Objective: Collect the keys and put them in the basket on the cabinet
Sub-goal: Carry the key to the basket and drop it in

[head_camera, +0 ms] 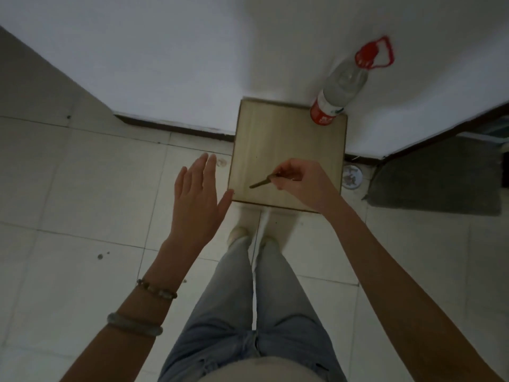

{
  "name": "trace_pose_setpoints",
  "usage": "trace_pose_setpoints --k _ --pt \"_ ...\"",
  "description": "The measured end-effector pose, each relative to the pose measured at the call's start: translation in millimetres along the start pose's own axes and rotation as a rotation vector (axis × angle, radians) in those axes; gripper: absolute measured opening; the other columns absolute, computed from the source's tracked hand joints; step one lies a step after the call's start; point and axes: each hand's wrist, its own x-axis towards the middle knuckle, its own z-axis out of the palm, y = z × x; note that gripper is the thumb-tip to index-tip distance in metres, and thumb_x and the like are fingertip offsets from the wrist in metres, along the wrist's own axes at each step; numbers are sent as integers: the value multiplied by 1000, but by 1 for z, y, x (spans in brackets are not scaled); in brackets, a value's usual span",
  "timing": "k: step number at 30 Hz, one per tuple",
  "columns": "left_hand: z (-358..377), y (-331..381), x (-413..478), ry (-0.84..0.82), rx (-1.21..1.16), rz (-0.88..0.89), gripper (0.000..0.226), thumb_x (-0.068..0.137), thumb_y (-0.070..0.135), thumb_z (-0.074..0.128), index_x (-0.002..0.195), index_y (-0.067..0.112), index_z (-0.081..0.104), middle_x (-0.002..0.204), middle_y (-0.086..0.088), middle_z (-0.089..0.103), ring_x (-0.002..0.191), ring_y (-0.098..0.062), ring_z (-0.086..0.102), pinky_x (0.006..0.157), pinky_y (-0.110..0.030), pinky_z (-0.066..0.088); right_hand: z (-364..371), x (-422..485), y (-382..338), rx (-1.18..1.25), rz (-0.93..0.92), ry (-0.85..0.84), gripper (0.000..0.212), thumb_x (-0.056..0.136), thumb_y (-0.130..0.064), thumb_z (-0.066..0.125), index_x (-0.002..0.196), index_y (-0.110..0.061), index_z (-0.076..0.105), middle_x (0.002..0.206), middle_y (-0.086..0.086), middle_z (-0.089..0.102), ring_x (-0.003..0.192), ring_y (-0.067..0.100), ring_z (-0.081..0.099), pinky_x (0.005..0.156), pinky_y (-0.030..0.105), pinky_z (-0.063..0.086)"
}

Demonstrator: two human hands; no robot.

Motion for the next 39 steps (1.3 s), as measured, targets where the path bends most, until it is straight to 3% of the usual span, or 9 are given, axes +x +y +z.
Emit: trace_pose_setpoints --k 4,7,12,17,20,24,28,32,39 --pt "-55 1 -22 92 -14 -104 63 91 37 47 138 -1 29 142 -23 37 132 -35 33 111 -49 20 1 -19 -74 155 -73 -120 10 78 -8 69 82 -18 70 71 -4 72 69 14 69 67 25 58" --pt "-80 -1 -42 150 -19 -219 63 91 38 46 138 2 27 144 -22 36 133 -34 31 112 -46 15 9 -25 -112 186 -124 -164 10 78 -9 68 83 -17 71 69 -6 72 67 15 69 63 24 58" --pt "-105 -7 -77 228 11 -393 65 89 40 45 139 2 27 145 -22 34 134 -36 30 113 -50 17 38 -27 -152 142 -192 -268 9 79 -8 67 85 -13 72 67 -6 73 65 13 68 59 19 55" --pt "-123 -27 -112 287 34 -507 65 89 37 51 139 1 28 146 -22 32 138 -37 22 113 -51 17 86 -25 -180 60 -241 -369 10 78 -10 67 85 -15 72 73 8 71 60 15 67 56 19 54" --pt "-131 -49 -131 295 37 -569 66 89 40 47 139 1 29 146 -23 33 137 -37 24 112 -51 18 124 -23 -193 45 -256 -446 13 80 -6 64 82 -18 70 73 4 69 60 10 66 55 17 53" --pt "-143 -92 -146 283 59 -608 65 89 40 43 138 -1 31 142 -24 39 134 -37 31 112 -51 19 180 -15 -208 2 -251 -508 15 83 -6 60 84 -19 69 74 -2 68 57 5 64 55 16 53" --pt "-161 -155 -157 303 63 -621 63 89 37 48 137 -2 33 138 -24 44 130 -37 39 111 -50 23 246 -2 -229 -47 -266 -535 15 86 -6 56 95 -9 68 79 0 68 60 7 65 59 19 56" --pt "-188 -229 -170 323 55 -643 61 88 33 55 134 -2 36 135 -23 48 124 -37 46 104 -49 33 319 11 -259 -60 -296 -557 16 87 -6 56 91 -16 68 79 1 68 63 9 65 62 24 58" --pt "-234 -343 -185 352 88 -648 55 89 30 57 132 -1 41 129 -21 54 119 -35 50 100 -46 39 430 35 -311 -78 -364 -567 17 86 -7 56 89 -19 68 73 -5 67 58 8 63 62 25 57"
